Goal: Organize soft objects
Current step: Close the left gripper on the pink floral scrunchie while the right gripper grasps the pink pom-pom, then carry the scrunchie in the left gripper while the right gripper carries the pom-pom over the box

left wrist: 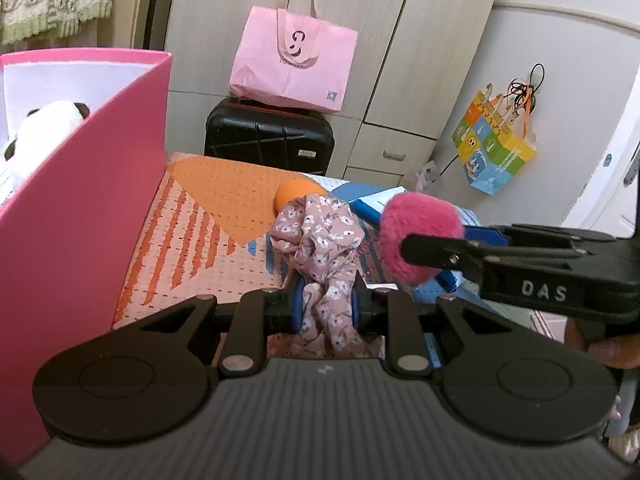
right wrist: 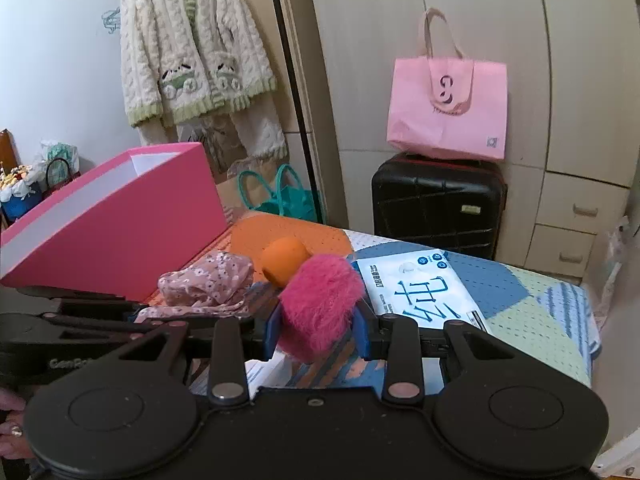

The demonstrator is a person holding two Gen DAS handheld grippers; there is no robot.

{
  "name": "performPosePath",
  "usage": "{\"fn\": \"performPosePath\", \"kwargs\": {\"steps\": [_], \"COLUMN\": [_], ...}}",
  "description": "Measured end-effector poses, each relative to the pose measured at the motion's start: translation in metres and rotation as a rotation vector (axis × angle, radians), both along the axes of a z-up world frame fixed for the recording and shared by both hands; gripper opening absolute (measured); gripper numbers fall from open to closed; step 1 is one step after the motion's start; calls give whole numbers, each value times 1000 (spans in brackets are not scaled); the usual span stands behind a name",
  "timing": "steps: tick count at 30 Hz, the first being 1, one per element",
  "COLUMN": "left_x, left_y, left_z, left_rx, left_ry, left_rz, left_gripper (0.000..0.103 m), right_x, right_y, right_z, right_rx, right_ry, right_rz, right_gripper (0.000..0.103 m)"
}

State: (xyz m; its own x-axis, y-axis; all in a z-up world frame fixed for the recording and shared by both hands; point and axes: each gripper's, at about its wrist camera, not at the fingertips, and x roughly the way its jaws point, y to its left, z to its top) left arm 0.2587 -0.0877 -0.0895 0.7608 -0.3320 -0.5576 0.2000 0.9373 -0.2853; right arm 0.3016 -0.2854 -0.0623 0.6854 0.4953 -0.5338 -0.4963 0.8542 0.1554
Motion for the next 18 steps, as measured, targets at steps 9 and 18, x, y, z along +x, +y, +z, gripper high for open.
{"fn": "performPosePath", "kwargs": {"steps": [9, 18], "left_x": [-18, -41], "left_y": [9, 14], "left_z": [12, 18], "left_rx": [-12, -23], "left_ry": [-37, -35], "left_rz": [12, -6], "left_gripper": [21, 21], "right_x": [-37, -65], "right_y": [-1, -13], "right_z": [7, 10], "right_rx": [-35, -49], "right_ry": [-48, -63], "right_rz": [-56, -114], "right_gripper": [41, 41]}}
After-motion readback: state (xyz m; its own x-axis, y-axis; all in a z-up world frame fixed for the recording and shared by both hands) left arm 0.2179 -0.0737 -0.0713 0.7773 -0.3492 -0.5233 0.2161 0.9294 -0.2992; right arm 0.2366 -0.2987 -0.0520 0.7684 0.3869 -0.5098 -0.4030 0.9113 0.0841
